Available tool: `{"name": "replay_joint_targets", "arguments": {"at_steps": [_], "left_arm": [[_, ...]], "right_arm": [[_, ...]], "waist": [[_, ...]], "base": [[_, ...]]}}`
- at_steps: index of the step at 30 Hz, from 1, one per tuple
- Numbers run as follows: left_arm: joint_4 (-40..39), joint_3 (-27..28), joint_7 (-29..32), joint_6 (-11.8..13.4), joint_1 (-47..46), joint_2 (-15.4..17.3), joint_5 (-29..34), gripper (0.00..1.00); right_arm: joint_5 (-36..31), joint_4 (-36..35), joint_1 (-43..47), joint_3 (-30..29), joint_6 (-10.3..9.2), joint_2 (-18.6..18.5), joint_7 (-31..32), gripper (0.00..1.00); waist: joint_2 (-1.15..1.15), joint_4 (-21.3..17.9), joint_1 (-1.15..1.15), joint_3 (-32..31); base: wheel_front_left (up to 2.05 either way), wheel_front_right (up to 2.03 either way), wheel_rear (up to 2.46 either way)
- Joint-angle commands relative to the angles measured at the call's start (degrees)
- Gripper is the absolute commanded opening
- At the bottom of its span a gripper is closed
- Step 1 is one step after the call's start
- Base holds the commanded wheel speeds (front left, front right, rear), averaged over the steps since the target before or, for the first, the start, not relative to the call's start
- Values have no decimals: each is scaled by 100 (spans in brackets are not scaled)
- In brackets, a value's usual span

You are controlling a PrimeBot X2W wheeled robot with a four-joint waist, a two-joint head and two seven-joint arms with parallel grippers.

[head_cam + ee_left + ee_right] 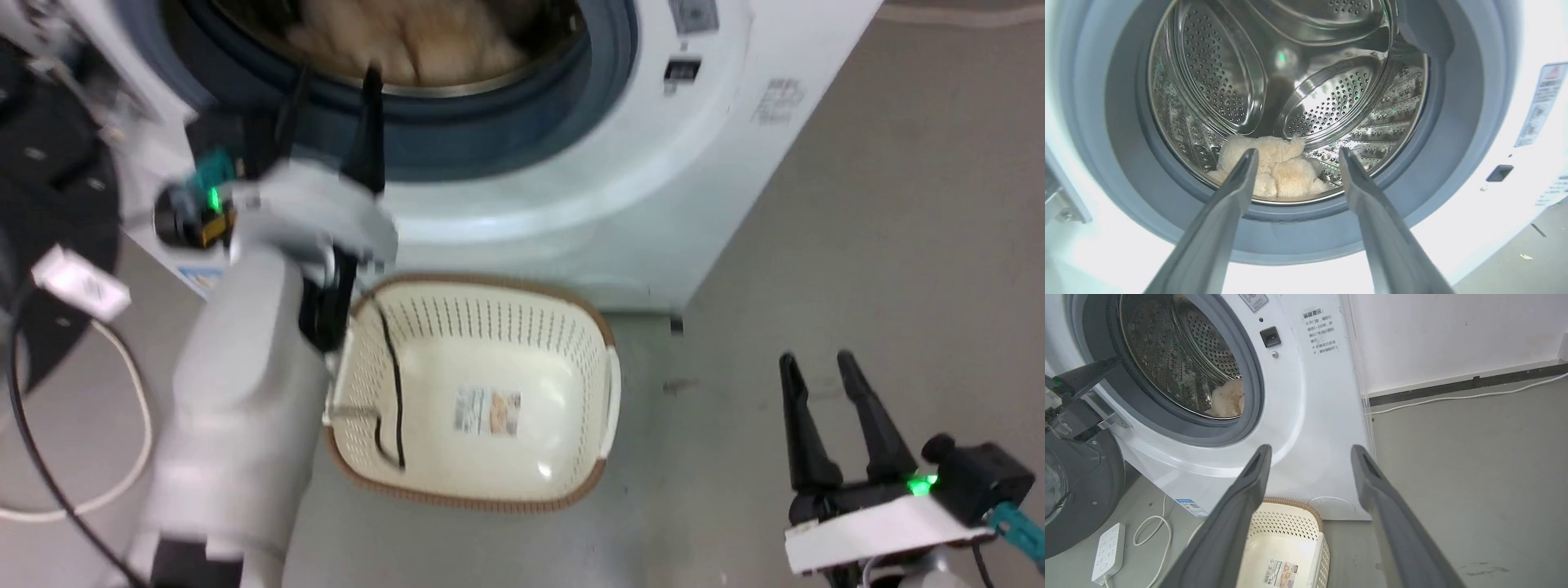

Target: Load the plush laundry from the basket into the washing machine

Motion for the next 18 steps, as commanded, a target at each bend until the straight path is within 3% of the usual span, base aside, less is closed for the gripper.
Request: {"name": "replay_joint_targets", "arguments": {"at_steps": [1,18], "left_arm": [[-82,15,-31,26,201,-2,23,100],[-1414,111,-31,227,2884,0,128,100]], "right_arm": [[-39,43,91,-9,-4,-3,-24,100],[-564,169,971,-193,-4,-3,49,100]], "waist": [[0,81,2,-427],[0,187,2,-1923]], "base": [[0,0,0],[0,0,0]]}}
